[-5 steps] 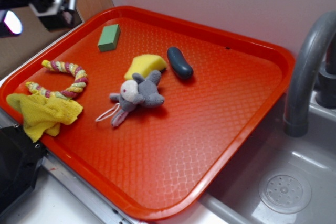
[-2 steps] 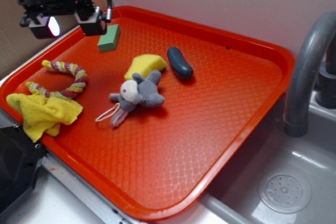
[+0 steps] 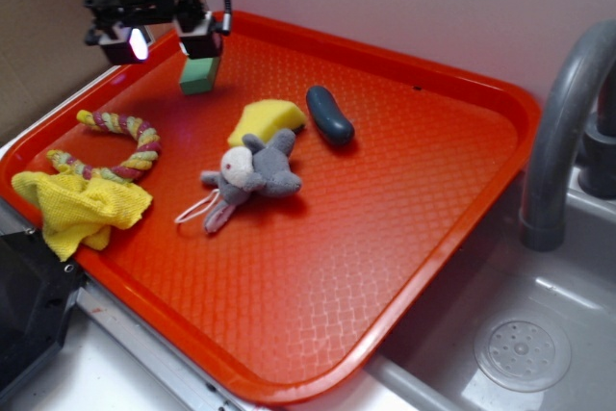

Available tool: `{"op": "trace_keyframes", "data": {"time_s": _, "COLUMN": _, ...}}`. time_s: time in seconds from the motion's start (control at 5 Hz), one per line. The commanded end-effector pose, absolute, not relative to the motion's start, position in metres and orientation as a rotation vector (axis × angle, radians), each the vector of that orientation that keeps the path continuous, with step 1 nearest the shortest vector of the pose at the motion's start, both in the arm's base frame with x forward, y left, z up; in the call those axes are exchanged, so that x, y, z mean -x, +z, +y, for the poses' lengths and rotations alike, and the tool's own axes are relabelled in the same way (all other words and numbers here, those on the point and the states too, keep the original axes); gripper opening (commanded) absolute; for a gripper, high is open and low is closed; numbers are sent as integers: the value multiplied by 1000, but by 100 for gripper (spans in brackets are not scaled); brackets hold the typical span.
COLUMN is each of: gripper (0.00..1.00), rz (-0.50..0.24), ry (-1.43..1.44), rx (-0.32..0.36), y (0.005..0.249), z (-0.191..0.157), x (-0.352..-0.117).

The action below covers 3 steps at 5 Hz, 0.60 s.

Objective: Grab the green block.

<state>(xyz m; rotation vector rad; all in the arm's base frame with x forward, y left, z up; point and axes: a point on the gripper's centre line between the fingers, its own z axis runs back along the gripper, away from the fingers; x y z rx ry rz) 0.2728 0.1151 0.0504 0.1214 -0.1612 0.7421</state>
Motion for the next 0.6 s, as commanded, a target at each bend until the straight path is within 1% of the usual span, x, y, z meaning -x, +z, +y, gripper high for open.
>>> {"op": "trace_keyframes", "data": {"time_s": 0.0, "gripper": 100, "rz": -156, "ry": 674, "rx": -28, "y": 33, "z": 125, "x": -312}}
{"op": "trace_keyframes", "data": {"time_s": 0.2, "gripper": 84, "rz": -146, "ry": 617, "rx": -29, "y": 30, "z": 117, "x": -319}}
{"op": "trace_keyframes", "data": {"time_s": 0.4, "gripper": 0, "rz": -157, "ry": 592, "rx": -38, "y": 34, "z": 114, "x": -318}}
